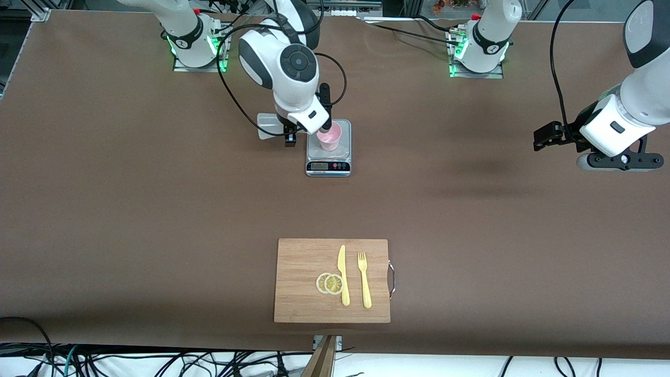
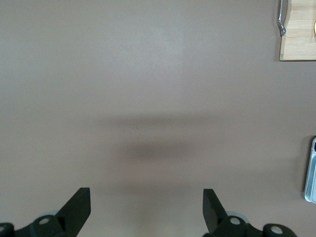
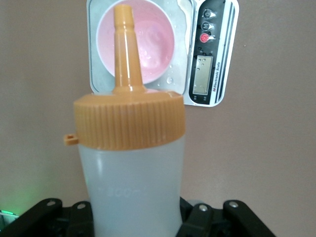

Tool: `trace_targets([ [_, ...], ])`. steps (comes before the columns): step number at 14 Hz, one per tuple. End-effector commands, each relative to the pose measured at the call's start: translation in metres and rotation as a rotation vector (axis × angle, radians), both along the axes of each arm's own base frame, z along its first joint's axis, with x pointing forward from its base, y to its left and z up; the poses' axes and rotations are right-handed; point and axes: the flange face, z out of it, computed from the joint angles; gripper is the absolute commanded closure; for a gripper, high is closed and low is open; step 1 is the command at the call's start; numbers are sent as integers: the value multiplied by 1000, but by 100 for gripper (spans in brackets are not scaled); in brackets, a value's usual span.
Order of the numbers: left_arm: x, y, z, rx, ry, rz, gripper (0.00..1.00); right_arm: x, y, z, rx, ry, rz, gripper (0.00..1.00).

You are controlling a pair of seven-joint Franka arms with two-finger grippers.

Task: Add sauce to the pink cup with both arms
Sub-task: 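Lift the squeeze bottle away from the cup with the right gripper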

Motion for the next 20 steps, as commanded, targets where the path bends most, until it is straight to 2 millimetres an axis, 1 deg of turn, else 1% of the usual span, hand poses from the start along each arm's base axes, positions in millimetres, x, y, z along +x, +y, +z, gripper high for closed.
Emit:
trace_targets([
  [1, 2, 1, 5, -10, 2, -6, 0, 3, -7, 4, 35, 7, 19, 100],
  [2, 2, 1, 5, -10, 2, -6, 0, 4, -8, 4, 36, 8, 26, 100],
  [4, 2, 1, 5, -10, 2, -6, 0, 13, -18, 4, 58, 24, 33, 100],
  [5, 2, 1, 5, -10, 2, -6, 0, 20, -27, 2, 75, 33, 38, 100],
  [7, 2, 1, 5, -10, 2, -6, 0, 35, -48, 6, 135, 52, 46, 100],
  [10, 2, 1, 5, -10, 4, -6, 0, 64, -89, 7, 225, 82, 65, 100],
  [14, 3, 1, 4, -11, 4, -18, 0, 103, -157, 9, 411, 103, 87, 100],
  [16, 3, 1, 2, -11, 8, -18, 0, 124, -207, 4, 529, 98, 94, 100],
  [17, 3, 1, 2, -10, 8, -20, 0, 131, -229, 0, 578, 96, 97, 100],
  [19, 4, 1, 1, -10, 8, -19, 0, 141, -276, -12, 677, 116, 95, 100],
  [20, 4, 1, 1, -10, 8, -18, 0, 144, -297, -20, 745, 123, 106, 100],
])
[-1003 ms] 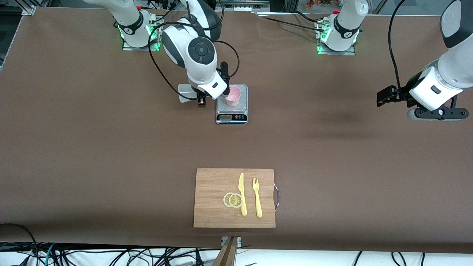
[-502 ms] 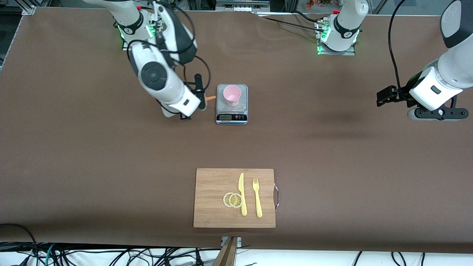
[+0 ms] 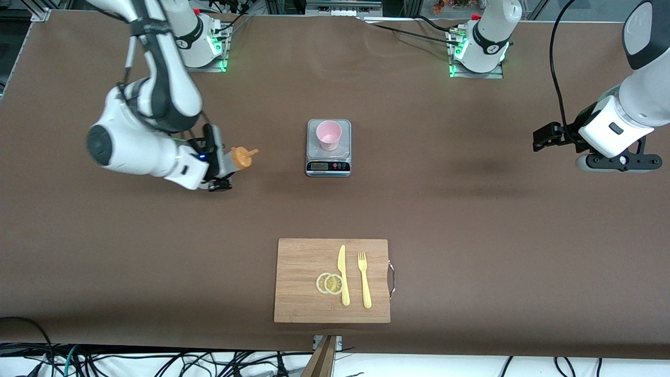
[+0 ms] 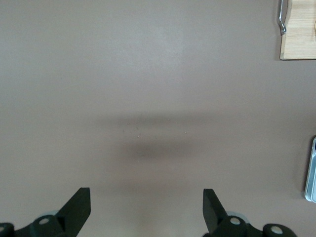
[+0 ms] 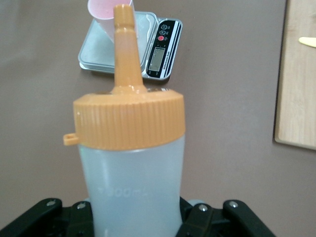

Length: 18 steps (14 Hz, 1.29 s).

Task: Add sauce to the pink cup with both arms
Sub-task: 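Lift the squeeze bottle away from the cup with the right gripper, then lower the squeeze bottle onto the table with the right gripper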

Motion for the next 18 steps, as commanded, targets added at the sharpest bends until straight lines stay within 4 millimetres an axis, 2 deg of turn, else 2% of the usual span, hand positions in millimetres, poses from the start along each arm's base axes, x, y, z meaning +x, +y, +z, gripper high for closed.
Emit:
trace_targets([
  [1, 3, 1, 4, -10, 3, -16, 0, 5, -56, -19, 179, 22, 20, 100],
  [4, 3, 1, 4, -10, 4, -17, 0, 4, -119, -50, 341, 32, 26, 100],
  [10, 3, 1, 3, -8, 4, -16, 0, -17, -211, -92, 549, 75, -37, 100],
  [13, 3, 0, 2, -5, 5, -18, 0, -29, -234, -123, 667, 89, -72, 100],
  [18, 3, 1, 2, -4, 5, -16, 0, -42, -245, -154, 802, 114, -123, 100],
])
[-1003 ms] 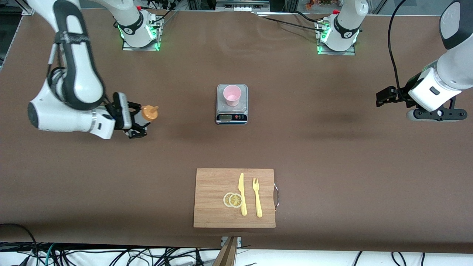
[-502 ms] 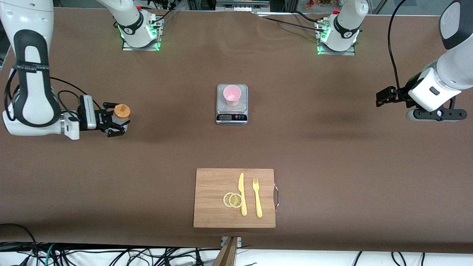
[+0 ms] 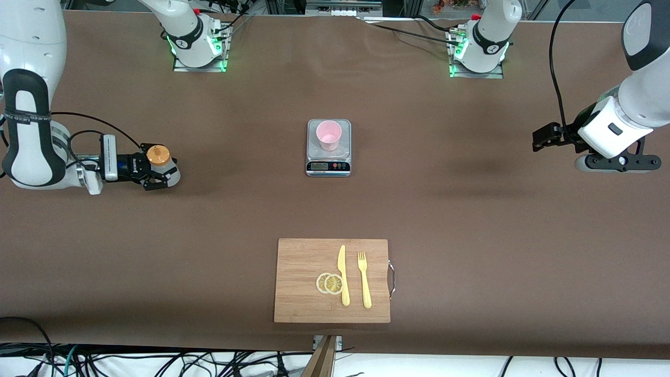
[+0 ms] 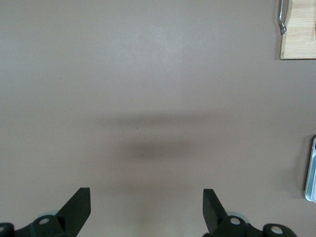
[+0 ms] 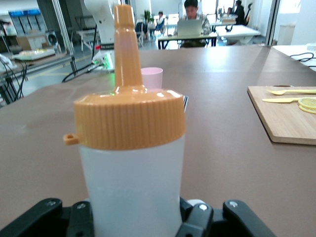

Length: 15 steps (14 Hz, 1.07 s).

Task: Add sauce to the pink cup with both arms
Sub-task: 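Lower the squeeze bottle onto the table with the right gripper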

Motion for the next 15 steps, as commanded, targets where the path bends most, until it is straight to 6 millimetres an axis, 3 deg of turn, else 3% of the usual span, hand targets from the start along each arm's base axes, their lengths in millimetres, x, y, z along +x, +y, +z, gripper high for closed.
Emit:
trace_targets([
  [1, 3, 2, 4, -3, 2, -16, 0, -7, -1, -17, 94, 33, -29, 100],
  [3, 3, 1, 2, -3, 5, -17, 0, -17, -2, -33, 149, 63, -49, 100],
  [12, 4, 1, 0, 3, 9, -18, 0, -39, -21, -65, 170, 108, -99, 100],
  [15, 4, 1, 0, 3, 8, -18, 0, -43, -14, -78, 216, 127, -107, 96],
])
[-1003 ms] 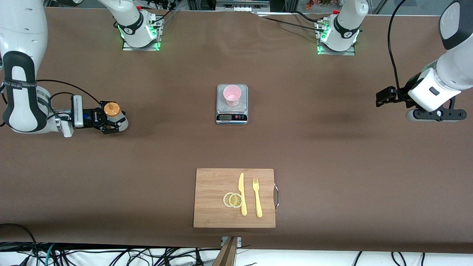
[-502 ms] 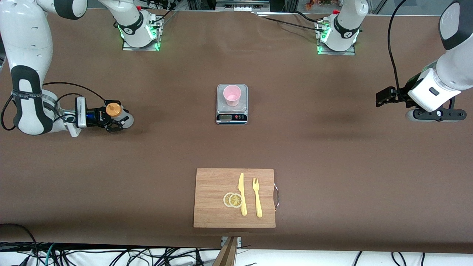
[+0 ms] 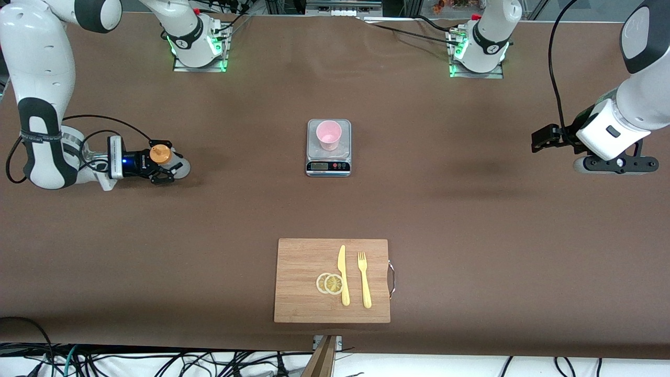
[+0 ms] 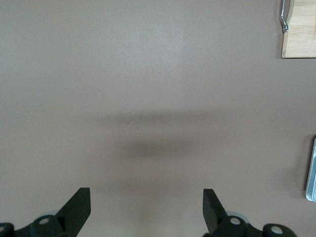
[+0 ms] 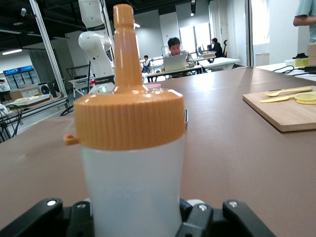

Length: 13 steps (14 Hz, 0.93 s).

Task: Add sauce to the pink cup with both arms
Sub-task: 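Lower the squeeze bottle onto the table with the right gripper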

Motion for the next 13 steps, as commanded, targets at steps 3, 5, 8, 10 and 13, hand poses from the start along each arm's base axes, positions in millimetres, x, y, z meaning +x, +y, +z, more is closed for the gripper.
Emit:
trace_targets([
  [3, 3, 1, 4, 2, 1, -18, 0, -2, 1, -6, 53, 3, -22, 69],
  [5, 3, 1, 4, 2, 1, -18, 0, -2, -1, -6, 54, 2, -25, 0],
  [8, 3, 1, 4, 2, 1, -18, 0, -1, -3, -5, 51, 2, -28, 0],
  [10, 3, 1, 4, 2, 1, -18, 0, -1, -6, -5, 50, 1, -35, 0],
  [13, 3, 1, 4, 2, 1, -18, 0, 3, -17, 0, 43, 2, -53, 0],
])
